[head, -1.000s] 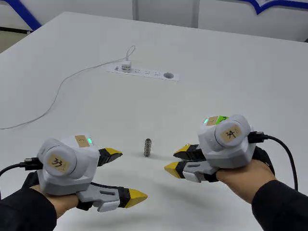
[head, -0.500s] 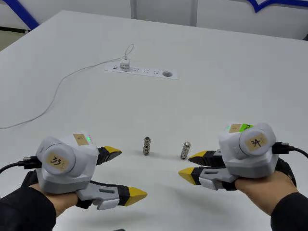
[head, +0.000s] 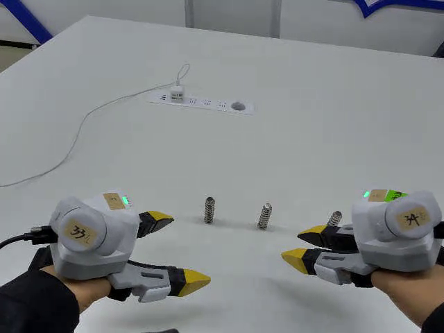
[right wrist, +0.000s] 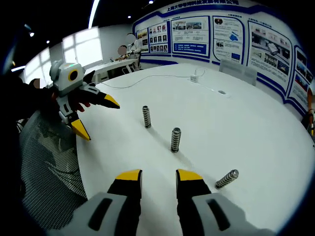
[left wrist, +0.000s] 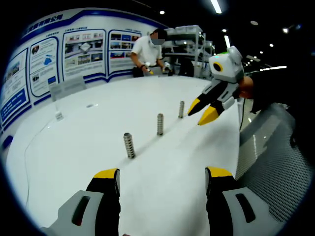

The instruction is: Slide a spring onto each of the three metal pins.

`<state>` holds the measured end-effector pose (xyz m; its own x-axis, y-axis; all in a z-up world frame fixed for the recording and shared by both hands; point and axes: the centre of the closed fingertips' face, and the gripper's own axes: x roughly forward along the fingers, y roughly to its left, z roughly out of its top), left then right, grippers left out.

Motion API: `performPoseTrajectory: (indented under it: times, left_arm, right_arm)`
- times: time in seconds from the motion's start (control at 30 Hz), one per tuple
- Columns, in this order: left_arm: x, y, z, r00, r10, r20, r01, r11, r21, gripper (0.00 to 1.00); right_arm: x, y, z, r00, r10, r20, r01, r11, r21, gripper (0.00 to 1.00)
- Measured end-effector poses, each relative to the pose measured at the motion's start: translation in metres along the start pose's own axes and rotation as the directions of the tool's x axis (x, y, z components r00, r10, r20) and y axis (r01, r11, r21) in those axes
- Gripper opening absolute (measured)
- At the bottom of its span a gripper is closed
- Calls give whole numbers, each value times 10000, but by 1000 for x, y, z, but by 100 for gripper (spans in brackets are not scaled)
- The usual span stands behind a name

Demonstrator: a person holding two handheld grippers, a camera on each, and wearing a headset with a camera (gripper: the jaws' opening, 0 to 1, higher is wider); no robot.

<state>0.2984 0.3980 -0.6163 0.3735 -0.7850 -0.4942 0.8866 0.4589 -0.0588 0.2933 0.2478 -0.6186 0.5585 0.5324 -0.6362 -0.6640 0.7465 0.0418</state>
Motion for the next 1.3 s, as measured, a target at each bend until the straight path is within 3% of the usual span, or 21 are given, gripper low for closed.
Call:
performPoseTrajectory:
  times: [0.37, 0.97, 1.3]
  left_arm:
    - [0, -2, 0, 10000, -58, -23, 58, 10000, 12, 72]
    - [1, -2, -1, 9999, -58, -147, 58, 10000, 7, 72]
    - [0, 0, -2, 9999, 4, -107, -5, 10000, -45, 72]
  right_arm:
    - [-27, -23, -11, 9968, -695, 384, 677, 9966, 466, 32]
    - [-49, -45, -33, 9871, -1412, 756, 1355, 9879, 760, 45]
    - [-51, -47, -36, 9850, -1486, 876, 1426, 9873, 706, 52]
